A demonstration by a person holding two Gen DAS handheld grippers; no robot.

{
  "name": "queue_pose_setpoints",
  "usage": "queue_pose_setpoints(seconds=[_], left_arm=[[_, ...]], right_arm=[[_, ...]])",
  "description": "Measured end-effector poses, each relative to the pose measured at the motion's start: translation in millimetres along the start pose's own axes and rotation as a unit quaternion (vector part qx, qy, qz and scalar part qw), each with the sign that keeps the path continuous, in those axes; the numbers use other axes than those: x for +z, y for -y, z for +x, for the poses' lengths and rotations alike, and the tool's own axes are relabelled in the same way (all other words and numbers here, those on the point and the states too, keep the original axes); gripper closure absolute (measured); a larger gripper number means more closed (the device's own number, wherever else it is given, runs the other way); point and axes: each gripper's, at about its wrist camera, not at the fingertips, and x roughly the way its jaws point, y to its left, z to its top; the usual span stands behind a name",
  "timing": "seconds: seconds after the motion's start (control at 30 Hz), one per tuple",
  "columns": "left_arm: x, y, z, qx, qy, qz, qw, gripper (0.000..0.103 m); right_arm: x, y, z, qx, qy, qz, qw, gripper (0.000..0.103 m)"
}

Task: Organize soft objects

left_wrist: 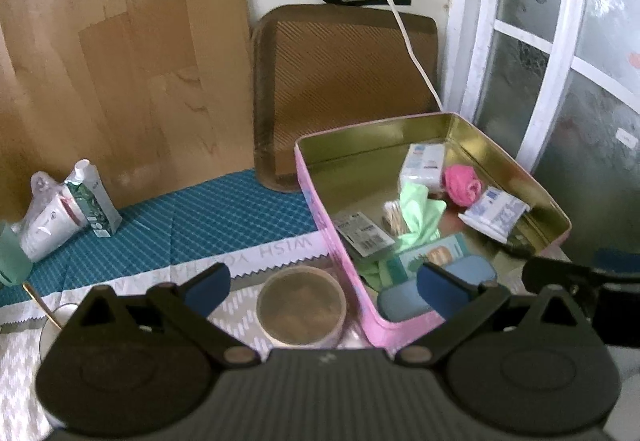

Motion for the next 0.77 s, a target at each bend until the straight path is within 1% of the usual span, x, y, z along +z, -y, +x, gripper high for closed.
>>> queue_pose_setpoints(seconds=[0.43,0.6,0.77], left_arm=[[-4.1,17.5,9.4,-0.006,-0.029,0.009,0.9995,0.000],[-5.8,24.3,11.7,-0.020,-0.035,0.017,0.9990,0.000],[-7.5,31.9,13.9,-0.026,-0.042,0.025,0.9985,0.000]], right_arm=[[-4.4,17.3,-1.6,-0.006,-0.012,0.020,1.000,0.005],[-5.9,21.8,-1.3,-0.007,-0.018,0.022,1.000,0.005],[-7.3,26.5,-2.5,-0.009,-0.019,0.027,0.999,0.005]])
